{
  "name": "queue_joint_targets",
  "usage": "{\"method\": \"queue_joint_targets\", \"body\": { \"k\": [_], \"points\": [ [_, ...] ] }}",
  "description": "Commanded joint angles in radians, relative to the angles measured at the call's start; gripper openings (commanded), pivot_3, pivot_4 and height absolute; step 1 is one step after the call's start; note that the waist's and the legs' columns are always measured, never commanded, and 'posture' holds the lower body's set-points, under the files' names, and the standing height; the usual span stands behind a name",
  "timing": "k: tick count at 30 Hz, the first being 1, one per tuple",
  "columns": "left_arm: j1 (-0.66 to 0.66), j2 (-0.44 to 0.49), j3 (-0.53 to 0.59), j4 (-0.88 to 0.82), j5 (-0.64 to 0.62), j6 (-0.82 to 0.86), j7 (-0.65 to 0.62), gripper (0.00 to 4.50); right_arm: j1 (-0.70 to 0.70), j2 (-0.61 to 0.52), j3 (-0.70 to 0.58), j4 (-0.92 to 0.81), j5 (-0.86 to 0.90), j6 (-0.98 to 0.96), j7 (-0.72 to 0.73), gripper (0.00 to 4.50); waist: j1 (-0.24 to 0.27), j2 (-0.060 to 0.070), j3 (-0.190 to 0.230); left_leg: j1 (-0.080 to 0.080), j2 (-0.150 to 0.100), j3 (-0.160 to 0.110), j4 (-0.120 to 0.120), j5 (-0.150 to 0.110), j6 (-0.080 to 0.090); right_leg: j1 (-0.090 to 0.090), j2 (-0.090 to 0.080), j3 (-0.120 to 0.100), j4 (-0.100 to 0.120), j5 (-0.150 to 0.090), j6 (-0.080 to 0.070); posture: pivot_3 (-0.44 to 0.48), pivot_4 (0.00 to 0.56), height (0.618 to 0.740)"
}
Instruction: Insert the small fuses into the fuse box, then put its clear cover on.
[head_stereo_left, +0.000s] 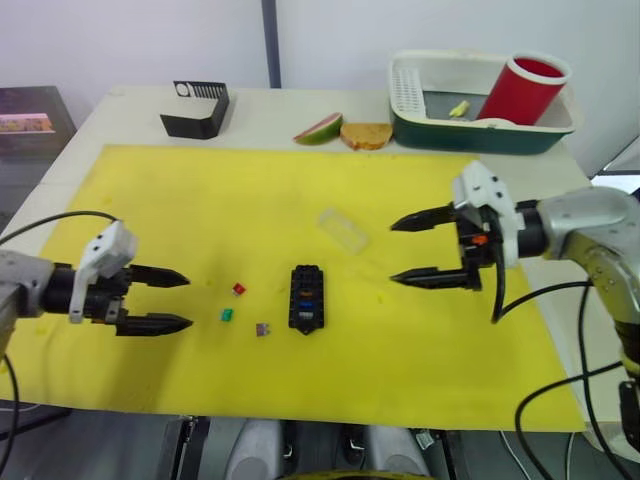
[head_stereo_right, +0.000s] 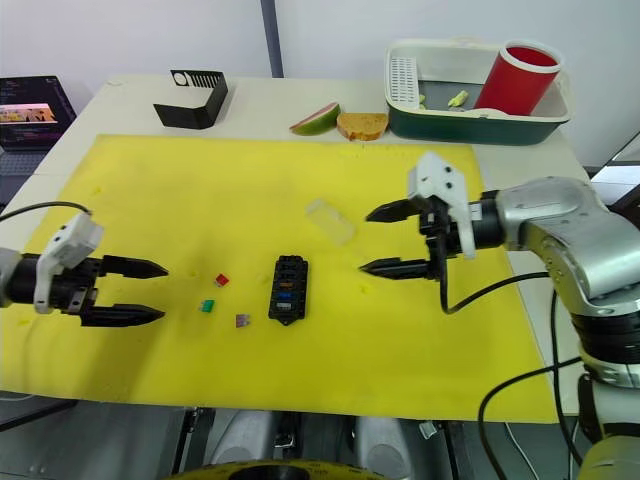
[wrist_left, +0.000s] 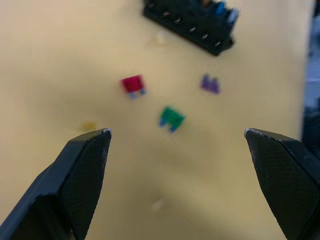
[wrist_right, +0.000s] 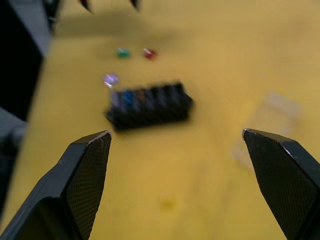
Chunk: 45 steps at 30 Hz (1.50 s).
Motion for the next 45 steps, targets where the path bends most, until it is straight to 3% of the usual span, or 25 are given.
{"method": "queue_joint_targets", "body": {
  "k": [1,7,10,11,20,29,35,44,45],
  "points": [
    [-0.093,-0.023,-0.099,0.080,0.009,0.050,-0.055,4.50,-0.040,0.025,0.029,-0.051,0.018,0.027,-0.034,4.43,0.001,-0.001,0.000,0.000,0.000,0.000,0.000,0.000,0.000,0.000,0.000,0.000,0.000,0.000,0.000,0.000,0.150,0.740],
    [-0.211,-0.052,-0.221,0.187,0.022,0.065,-0.104,4.50,-0.050,0.065,0.062,-0.109,0.033,0.059,-0.088,4.43,0.000,-0.001,0.000,-0.001,0.000,0.000,0.002,0.000,0.001,0.000,0.001,0.000,0.001,0.000,0.000,0.000,0.150,0.740],
    [-0.252,-0.060,-0.252,0.239,0.013,0.079,-0.104,3.74,-0.068,0.079,0.074,-0.115,0.034,0.069,-0.106,4.50,-0.001,-0.001,0.000,-0.001,0.000,0.000,0.004,0.000,0.001,0.000,0.002,0.000,0.002,0.000,0.000,0.000,0.150,0.740],
    [-0.262,-0.058,-0.260,0.250,0.005,0.082,-0.104,3.29,-0.076,0.083,0.077,-0.113,0.036,0.073,-0.111,4.50,-0.001,-0.001,0.000,-0.001,0.000,0.000,0.004,0.000,0.001,0.000,0.002,0.000,0.003,0.000,0.001,0.000,0.150,0.740],
    [-0.301,-0.060,-0.411,0.296,-0.026,0.094,-0.104,3.29,-0.064,0.076,0.100,-0.127,0.033,0.067,-0.127,4.50,0.000,-0.001,0.000,-0.001,0.000,0.000,0.006,-0.001,0.002,0.001,0.002,0.000,0.004,0.000,0.001,0.000,0.150,0.740],
    [-0.372,-0.118,-0.472,0.407,0.007,0.039,-0.104,3.29,-0.066,0.078,0.088,-0.144,0.056,0.094,-0.163,4.50,0.003,-0.002,0.000,-0.001,0.000,0.000,0.007,-0.001,0.002,0.001,0.003,0.000,0.004,0.000,0.001,0.000,0.150,0.740],
    [-0.339,-0.084,-0.535,0.322,-0.051,0.047,-0.104,3.29,-0.055,0.080,0.086,-0.155,0.060,0.101,-0.181,4.50,0.001,-0.002,0.000,-0.001,0.000,0.000,0.007,-0.001,0.002,0.001,0.003,0.000,0.004,0.000,0.001,0.000,0.150,0.740],
    [-0.304,-0.068,-0.542,0.300,-0.066,0.042,-0.104,3.29,-0.050,0.082,0.102,-0.156,0.050,0.092,-0.197,4.50,0.001,-0.002,-0.001,-0.001,0.000,0.000,0.007,-0.001,0.003,0.001,0.003,0.000,0.004,0.000,0.001,0.000,0.150,0.740],
    [-0.301,-0.069,-0.537,0.305,-0.059,0.041,-0.104,3.02,-0.050,0.082,0.104,-0.156,0.049,0.091,-0.198,4.50,0.001,-0.002,-0.001,-0.001,0.000,0.000,0.007,-0.001,0.003,0.001,0.003,0.000,0.004,0.000,0.001,0.000,0.150,0.740]
  ]
}}
